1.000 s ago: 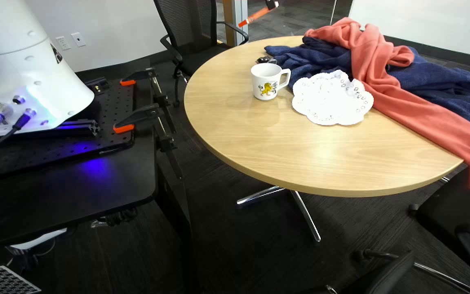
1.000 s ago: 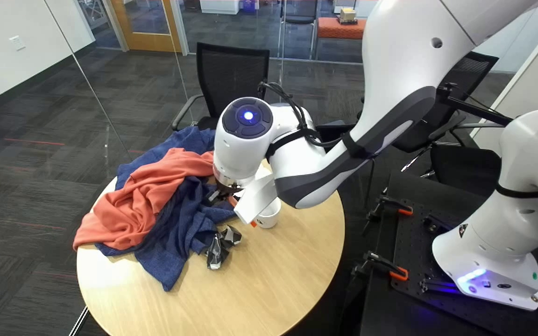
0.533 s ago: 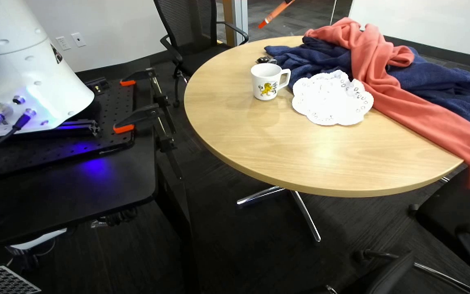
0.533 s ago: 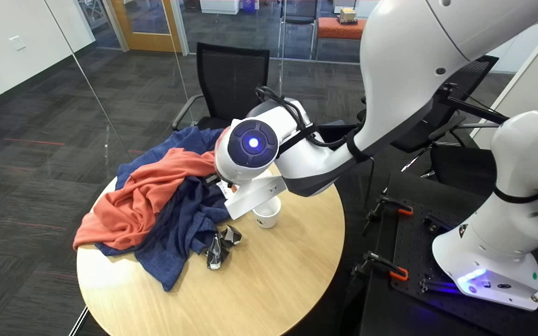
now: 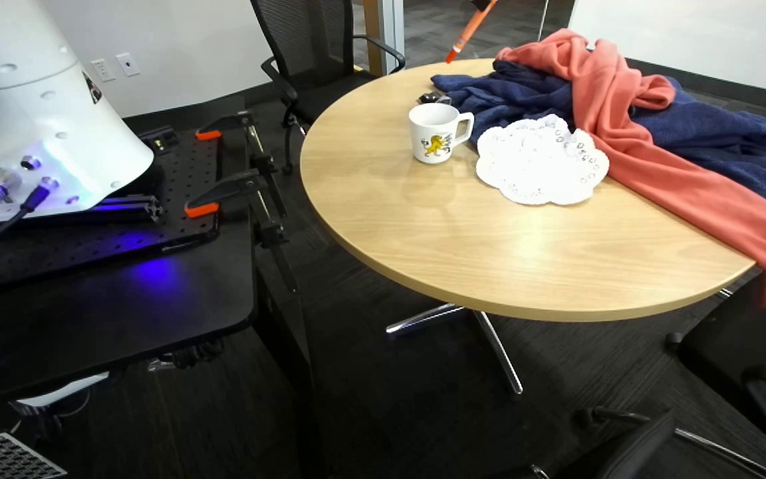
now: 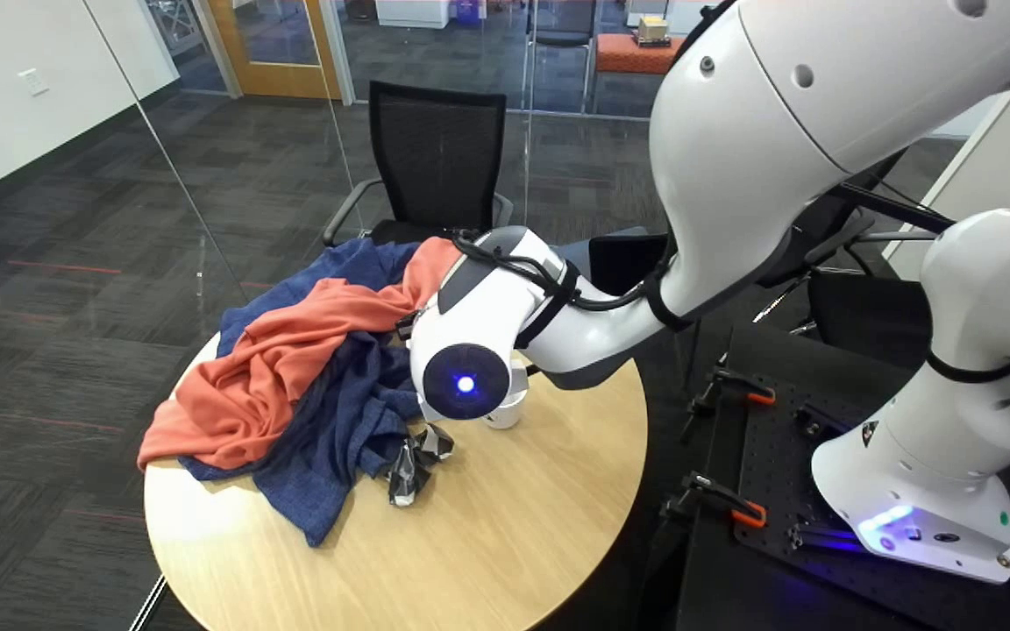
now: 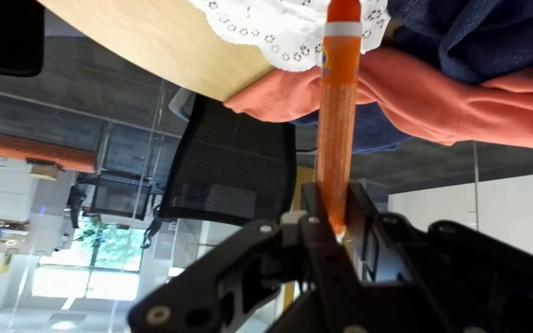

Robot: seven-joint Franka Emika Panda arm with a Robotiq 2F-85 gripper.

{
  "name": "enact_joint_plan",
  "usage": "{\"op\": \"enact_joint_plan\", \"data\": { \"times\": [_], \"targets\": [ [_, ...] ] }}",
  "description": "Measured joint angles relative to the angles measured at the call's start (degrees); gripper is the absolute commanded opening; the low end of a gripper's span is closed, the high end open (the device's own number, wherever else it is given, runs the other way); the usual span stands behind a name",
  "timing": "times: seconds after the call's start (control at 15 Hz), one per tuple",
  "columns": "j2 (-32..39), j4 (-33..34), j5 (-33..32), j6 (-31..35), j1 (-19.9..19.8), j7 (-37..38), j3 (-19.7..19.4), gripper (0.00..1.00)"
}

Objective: Pick the marker and put it in the cup

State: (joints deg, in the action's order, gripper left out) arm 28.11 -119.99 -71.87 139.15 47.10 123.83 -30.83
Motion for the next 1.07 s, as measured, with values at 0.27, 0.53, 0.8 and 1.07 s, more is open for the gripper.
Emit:
{"op": "enact_joint_plan", "data": {
  "times": [0.27,0.53,0.8,1.07],
  "targets": [
    [0.1,1.4,-2.3,-15.3,-11.1,5.9,14.6,0.05],
    [0.9,2.6,-2.3,-24.9,-20.7,7.1,25.4,0.05],
    [2.8,3.9,-2.3,-29.3,-25.9,7.1,31.2,0.05],
    [5.4,5.1,-2.3,-29.9,-28.2,7.1,33.6,0.05]
  ]
}}
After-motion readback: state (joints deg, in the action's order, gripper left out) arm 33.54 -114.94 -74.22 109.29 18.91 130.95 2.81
